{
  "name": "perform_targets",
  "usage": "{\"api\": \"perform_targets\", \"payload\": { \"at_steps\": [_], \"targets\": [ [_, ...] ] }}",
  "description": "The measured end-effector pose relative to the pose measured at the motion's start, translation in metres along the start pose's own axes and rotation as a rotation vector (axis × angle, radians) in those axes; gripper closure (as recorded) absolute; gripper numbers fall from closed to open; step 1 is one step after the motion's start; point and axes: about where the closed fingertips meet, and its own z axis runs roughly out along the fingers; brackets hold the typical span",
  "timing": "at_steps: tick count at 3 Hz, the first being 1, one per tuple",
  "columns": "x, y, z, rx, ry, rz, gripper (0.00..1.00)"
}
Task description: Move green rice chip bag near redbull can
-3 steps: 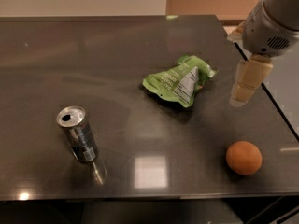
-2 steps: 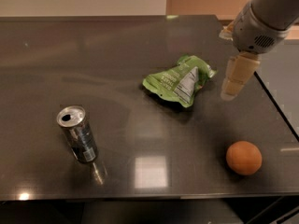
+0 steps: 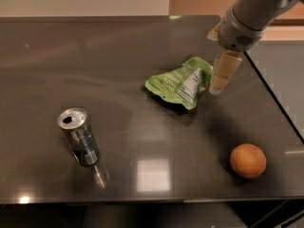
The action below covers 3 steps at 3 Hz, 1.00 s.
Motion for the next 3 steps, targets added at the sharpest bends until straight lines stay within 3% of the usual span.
{"api": "perform_targets", "payload": {
  "at_steps": [3],
  "targets": [
    [-0.026,-0.020,0.048,-0.085,-0.047,-0.056,0.00]
  ]
}}
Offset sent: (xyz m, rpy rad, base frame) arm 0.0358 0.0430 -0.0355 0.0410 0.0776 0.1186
